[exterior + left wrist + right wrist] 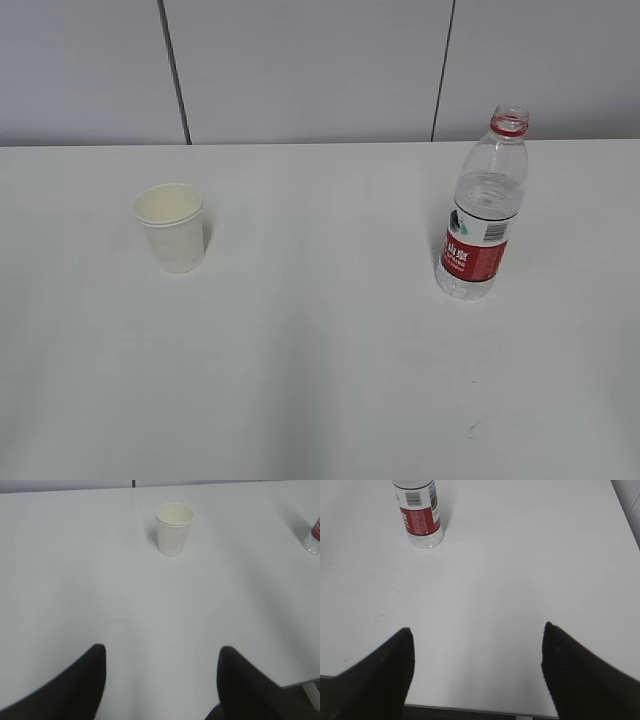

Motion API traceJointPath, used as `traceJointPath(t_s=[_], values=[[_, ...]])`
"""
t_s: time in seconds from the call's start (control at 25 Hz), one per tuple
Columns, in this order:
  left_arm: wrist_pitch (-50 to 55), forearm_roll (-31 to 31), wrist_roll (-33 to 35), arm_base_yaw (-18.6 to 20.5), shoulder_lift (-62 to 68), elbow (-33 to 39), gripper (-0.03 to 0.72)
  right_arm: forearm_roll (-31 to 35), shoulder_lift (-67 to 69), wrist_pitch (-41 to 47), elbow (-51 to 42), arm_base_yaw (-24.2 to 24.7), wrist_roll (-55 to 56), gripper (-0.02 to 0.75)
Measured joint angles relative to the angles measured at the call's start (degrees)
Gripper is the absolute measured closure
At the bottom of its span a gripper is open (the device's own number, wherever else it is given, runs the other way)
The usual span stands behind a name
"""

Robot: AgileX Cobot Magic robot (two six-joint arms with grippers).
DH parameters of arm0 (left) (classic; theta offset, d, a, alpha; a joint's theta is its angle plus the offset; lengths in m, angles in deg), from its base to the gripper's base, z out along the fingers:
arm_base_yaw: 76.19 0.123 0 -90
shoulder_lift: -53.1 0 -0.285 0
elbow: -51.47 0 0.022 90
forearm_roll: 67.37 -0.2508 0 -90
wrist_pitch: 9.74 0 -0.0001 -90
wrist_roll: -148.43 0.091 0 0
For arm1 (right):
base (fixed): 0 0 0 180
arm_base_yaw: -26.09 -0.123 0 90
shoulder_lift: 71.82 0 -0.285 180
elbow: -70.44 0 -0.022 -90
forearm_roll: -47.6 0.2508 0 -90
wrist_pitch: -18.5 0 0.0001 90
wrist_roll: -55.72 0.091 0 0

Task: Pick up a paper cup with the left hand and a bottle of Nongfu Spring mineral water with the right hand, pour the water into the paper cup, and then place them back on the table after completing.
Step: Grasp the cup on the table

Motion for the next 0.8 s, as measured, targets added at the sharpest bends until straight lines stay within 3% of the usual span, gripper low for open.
traceJointPath(t_s=[0.8], values=[[0.0, 0.0, 0.0, 0.0, 0.0, 0.0, 0.251, -0.2, 0.0, 0.0, 0.0, 0.0, 0.0, 0.152]])
